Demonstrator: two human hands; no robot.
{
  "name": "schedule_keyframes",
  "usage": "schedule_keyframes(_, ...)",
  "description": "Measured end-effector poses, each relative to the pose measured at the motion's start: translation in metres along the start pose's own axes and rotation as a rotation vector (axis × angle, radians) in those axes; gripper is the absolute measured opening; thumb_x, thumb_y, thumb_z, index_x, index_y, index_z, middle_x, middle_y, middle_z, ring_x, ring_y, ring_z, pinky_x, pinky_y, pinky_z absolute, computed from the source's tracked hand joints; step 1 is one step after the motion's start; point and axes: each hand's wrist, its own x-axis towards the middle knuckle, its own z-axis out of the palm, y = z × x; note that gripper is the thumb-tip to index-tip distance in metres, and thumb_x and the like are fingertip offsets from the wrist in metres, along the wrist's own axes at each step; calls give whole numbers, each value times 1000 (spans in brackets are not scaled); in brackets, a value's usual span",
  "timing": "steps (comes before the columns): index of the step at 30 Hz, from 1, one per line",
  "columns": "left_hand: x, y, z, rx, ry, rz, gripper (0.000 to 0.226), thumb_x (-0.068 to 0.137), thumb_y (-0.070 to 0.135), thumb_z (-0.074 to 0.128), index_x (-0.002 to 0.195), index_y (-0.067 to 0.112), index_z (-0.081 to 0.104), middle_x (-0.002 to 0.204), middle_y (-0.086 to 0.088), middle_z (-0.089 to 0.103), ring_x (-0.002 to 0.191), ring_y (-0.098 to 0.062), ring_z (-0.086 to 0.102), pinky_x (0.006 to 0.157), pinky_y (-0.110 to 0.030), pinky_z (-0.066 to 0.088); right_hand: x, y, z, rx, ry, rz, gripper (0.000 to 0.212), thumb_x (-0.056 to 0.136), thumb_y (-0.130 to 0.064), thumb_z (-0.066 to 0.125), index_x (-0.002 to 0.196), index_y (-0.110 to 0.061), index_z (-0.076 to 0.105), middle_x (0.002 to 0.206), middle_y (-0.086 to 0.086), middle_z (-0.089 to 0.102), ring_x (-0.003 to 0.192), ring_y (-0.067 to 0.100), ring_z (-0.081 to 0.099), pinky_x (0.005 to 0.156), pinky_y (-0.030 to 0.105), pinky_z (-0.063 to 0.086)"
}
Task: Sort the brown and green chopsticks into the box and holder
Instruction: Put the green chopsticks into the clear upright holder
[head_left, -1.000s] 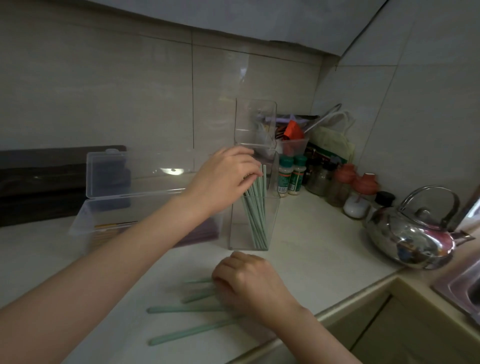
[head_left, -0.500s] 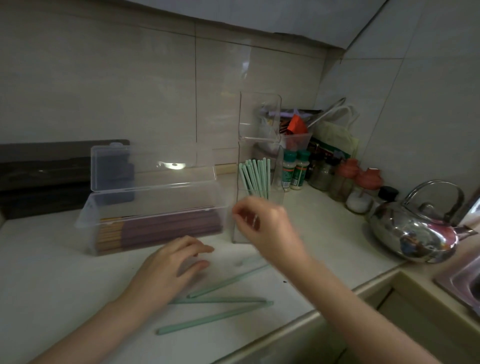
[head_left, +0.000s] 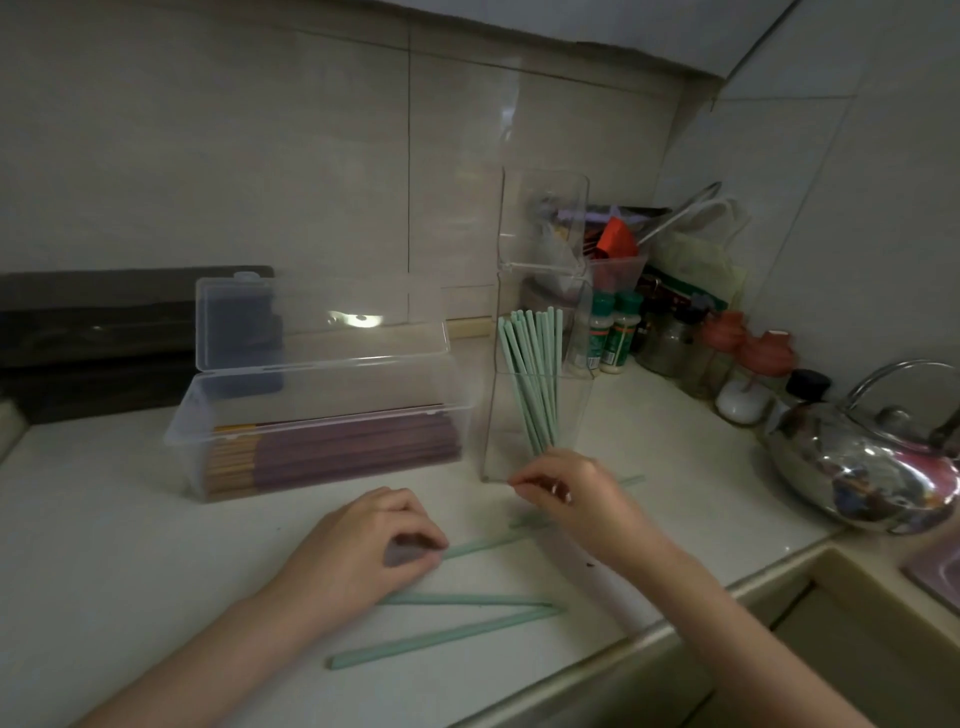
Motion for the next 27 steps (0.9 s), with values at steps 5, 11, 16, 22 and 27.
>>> schedule_keyframes(5, -2, -3, -1, 85, 29, -12, 33, 78, 56, 41, 91, 40, 67, 86, 26, 54, 87, 5, 50, 73, -18, 44, -1, 8, -6, -405, -274, -155, 18, 91, -20, 55, 97, -11, 69, 95, 10, 57, 85, 27, 56, 71, 36, 44)
schedule_keyframes(11, -5, -8, -4, 68, 62, -26, 33, 78, 56, 43, 87, 37, 68, 82, 24, 55, 84, 5, 50, 72, -21, 43, -1, 11, 2, -522, -254, -270, 18, 88, -6, 52, 95, -13, 66, 94, 7, 58, 84, 29, 58, 69, 39, 46)
schedule_keyframes(16, -5, -7, -5, 44, 88, -17, 31, 78, 55, 44, 86, 36, 67, 82, 23, 56, 83, 5, 52, 71, -19, 42, -5, 1, 2, -590, -107, -392, 2, 81, -15, 62, 82, -15, 64, 79, 3, 60, 66, 27, 61, 50, 31, 45)
schedule_keyframes(22, -5, -6, -8, -144, 134, -40, 23, 78, 49, 56, 85, 33, 70, 91, 20, 57, 80, 2, 59, 68, -10, 41, 8, -65, -53, -61, 383, -392, 12, 88, -18, 55, 93, -10, 63, 84, -2, 62, 70, 8, 57, 64, 20, 51)
schedule_keyframes(27, -4, -8, -6, -256, 173, -116, 13, 76, 20, 73, 81, 32, 71, 93, 16, 61, 80, -1, 61, 70, -9, 43, 59, -102, -120, 205, 814, -213, 7, 85, -15, 66, 90, -11, 64, 78, -2, 65, 70, 10, 62, 65, 17, 51)
